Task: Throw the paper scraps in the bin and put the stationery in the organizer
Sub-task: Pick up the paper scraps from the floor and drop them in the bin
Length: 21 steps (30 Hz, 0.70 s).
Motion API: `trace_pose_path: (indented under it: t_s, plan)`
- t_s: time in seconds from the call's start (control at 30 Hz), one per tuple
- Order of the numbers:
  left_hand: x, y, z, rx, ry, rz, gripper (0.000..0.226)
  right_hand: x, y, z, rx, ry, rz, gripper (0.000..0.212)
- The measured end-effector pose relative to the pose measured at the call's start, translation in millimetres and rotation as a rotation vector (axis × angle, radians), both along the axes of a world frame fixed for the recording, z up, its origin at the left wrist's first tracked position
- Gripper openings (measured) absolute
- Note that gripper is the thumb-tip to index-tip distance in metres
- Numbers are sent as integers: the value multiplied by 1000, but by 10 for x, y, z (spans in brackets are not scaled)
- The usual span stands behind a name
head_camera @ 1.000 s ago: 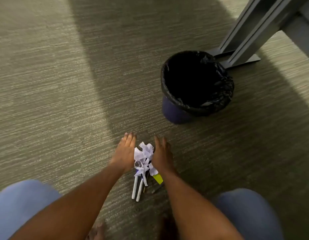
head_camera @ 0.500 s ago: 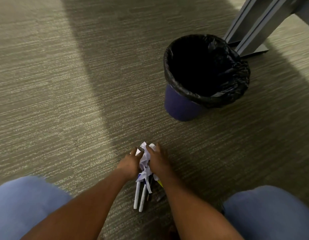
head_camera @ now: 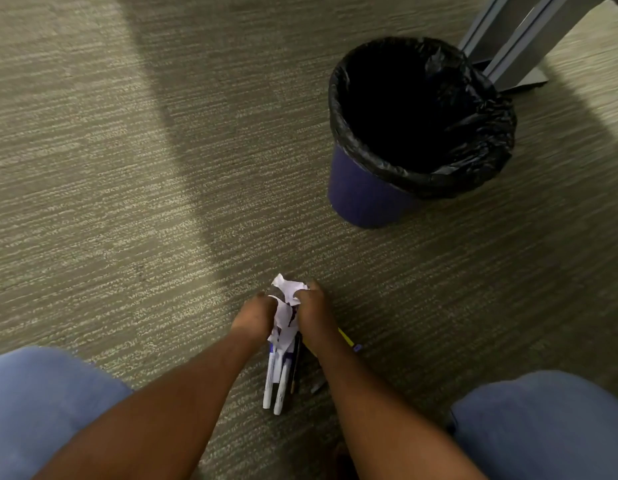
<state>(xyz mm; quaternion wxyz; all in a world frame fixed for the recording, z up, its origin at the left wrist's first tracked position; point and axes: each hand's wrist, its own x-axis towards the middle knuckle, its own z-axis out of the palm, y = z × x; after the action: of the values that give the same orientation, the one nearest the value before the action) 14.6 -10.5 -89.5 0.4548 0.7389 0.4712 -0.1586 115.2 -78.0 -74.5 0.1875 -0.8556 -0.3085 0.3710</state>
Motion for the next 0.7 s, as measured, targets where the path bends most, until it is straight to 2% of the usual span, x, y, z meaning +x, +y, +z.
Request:
trace_pose_path:
  t_s: [0.07,0.1,0.17,0.3,0.5,0.7]
  plan:
    - [29,75,72,49,-17,3,19,42,94,24,-40,-78,-33,19]
    - [47,111,117,95,-13,3,20,61,117,58,-24,-19,-73,17]
    - [93,207,216,166,-9,26,20,111,209,100,6,-95,-44,22]
    - [190,426,402,241,-14,5,15,219,408,311,49,-156,-8,16]
    - [297,644,696,331,-9,114,18,371,605,478,73,-185,5,16]
    - [395,720,942,398,-30,190,17,458,712,701,183,-172,-10,21]
